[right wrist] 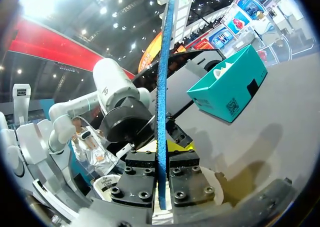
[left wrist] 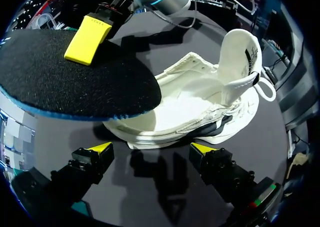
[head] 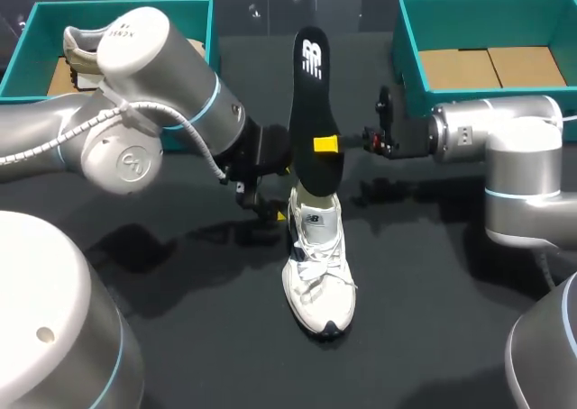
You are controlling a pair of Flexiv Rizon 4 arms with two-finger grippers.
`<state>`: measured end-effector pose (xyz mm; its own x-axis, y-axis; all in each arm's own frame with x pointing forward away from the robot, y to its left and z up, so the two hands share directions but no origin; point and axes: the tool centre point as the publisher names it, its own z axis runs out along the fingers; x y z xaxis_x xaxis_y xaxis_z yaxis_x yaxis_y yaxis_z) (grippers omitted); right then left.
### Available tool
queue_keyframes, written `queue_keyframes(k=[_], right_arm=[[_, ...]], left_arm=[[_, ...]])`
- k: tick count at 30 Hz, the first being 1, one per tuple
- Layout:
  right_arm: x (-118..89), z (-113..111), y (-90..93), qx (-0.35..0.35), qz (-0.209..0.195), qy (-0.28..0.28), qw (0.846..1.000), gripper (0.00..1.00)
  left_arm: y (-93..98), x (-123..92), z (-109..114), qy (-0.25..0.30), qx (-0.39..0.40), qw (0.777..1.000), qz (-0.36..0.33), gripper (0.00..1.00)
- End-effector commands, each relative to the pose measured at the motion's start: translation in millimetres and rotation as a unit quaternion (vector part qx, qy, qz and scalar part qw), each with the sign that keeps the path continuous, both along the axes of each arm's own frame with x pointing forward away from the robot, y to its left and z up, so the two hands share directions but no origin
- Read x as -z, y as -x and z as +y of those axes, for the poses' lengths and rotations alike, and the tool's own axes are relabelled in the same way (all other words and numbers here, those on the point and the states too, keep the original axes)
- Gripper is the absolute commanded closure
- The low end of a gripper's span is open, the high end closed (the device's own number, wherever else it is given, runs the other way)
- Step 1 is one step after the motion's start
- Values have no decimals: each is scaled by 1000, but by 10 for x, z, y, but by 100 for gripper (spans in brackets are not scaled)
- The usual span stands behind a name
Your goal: Take the shoe out of the shoebox, open the shoe tongue, remove and reinsert the insole, then place the shoe into the shoebox
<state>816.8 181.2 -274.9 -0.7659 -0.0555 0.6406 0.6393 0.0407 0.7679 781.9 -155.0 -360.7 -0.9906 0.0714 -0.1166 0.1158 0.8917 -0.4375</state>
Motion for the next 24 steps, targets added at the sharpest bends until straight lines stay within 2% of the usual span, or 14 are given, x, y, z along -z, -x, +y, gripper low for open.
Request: queue_keyframes(k=[1, 14, 24], right_arm=[[-4, 1, 13, 1, 0, 1, 1000, 100], [-42, 179, 3, 36, -21, 15, 999, 100], [42, 152, 13, 53, -39, 4, 998, 100]], left_arm=[[4, 2, 3, 0, 0, 1000, 0, 0], [4, 2, 3, 0, 0, 1000, 0, 0], [4, 2, 3, 0, 0, 1000, 0, 0]])
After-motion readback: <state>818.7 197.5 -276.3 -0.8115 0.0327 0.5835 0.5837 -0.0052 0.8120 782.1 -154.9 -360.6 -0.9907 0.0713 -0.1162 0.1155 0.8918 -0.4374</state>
